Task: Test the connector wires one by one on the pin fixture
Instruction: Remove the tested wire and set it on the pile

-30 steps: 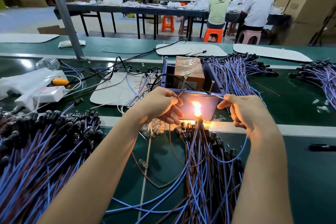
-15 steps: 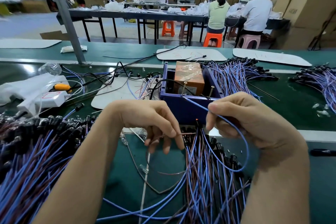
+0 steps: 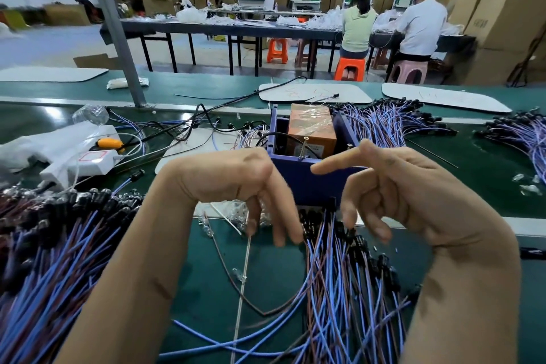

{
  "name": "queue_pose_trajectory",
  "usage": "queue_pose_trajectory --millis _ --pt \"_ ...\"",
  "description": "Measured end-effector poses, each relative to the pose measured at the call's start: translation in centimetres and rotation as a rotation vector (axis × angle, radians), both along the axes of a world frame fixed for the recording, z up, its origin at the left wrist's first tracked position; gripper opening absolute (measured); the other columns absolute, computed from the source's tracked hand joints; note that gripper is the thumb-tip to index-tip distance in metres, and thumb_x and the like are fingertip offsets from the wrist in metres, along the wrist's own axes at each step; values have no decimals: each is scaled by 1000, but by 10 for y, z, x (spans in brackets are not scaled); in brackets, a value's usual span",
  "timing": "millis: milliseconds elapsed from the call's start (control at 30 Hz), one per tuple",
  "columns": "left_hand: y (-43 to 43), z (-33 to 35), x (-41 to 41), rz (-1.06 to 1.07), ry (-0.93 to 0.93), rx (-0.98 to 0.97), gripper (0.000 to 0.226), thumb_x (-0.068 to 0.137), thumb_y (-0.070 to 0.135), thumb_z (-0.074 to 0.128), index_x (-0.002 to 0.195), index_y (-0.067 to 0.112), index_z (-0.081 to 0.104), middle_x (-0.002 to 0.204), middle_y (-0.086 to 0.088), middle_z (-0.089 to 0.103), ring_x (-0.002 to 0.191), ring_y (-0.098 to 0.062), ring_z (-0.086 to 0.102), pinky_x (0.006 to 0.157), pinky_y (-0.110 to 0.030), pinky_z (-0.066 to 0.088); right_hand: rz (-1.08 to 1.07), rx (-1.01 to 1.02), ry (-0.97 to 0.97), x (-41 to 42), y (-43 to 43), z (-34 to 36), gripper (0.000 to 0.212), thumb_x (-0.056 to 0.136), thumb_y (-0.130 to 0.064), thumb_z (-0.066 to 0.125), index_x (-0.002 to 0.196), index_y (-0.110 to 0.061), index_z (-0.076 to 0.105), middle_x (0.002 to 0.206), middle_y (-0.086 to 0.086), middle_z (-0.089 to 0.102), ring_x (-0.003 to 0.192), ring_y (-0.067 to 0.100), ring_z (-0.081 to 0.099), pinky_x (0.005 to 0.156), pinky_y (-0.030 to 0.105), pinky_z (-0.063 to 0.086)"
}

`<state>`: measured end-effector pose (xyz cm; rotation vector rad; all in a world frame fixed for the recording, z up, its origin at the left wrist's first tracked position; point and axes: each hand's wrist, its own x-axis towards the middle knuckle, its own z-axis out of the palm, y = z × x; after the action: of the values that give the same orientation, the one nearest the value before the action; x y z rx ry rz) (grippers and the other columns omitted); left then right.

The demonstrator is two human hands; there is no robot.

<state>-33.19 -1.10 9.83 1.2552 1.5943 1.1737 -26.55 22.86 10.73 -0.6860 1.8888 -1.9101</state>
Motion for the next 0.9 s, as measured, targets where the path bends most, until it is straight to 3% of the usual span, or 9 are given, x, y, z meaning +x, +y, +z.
queue_pose_trajectory --millis 100,200,300,367,467,567,733,900 --pt "3 4 9 147 -52 142 70 84 69 44 104 9 72 99 -6 72 78 -21 69 55 -23 51 -60 43 17 0 -3 1 46 81 -48 51 105 -17 74 65 18 66 43 23 51 39 23 45" --pt "0 20 12 536 91 81 50 89 57 50 98 14 73 92 -9 73 78 -25 70 58 -23 52 -78 107 33 0 -9 4 46 77 -50 53 108 -21 72 68 20 67 49 28 50 42 25 45" --pt "-25 34 4 810 383 -280 38 94 43 52 89 10 70 86 -6 74 75 -19 71 58 -21 53 -95 201 27 -3 -16 2 44 77 -49 53 108 -23 70 74 20 70 50 24 54 44 26 46" --pt "-48 32 -5 861 573 -601 28 94 36 55 89 12 68 81 0 73 68 -11 69 56 -20 51 -113 242 5 -6 -20 0 37 85 -43 51 110 -21 68 77 19 71 50 22 56 46 26 48" --pt "-73 3 -4 756 754 -1067 24 91 39 60 102 20 68 90 6 70 79 -12 65 72 -26 50 -180 344 -40 -16 -27 -6 22 97 -35 49 107 -22 64 73 14 73 49 18 57 45 23 49" --pt "-88 -35 7 638 811 -1293 38 83 51 64 111 25 64 109 2 65 101 -19 59 84 -29 47 -258 464 -83 -31 -41 -20 18 98 -33 50 97 -19 61 63 10 69 42 15 51 45 24 45" --pt "-94 -41 16 623 822 -1241 33 81 40 70 108 21 65 106 0 63 101 -18 56 79 -26 43 -166 527 -77 -40 -61 -30 17 99 -35 49 94 -22 60 70 8 66 51 16 55 50 24 46" --pt "-84 -29 17 696 856 -1039 24 88 13 63 111 15 66 84 3 68 76 -10 58 75 -22 47 -91 515 -22 -37 -74 -29 22 99 -34 49 104 -16 61 75 8 66 55 16 57 52 23 48"
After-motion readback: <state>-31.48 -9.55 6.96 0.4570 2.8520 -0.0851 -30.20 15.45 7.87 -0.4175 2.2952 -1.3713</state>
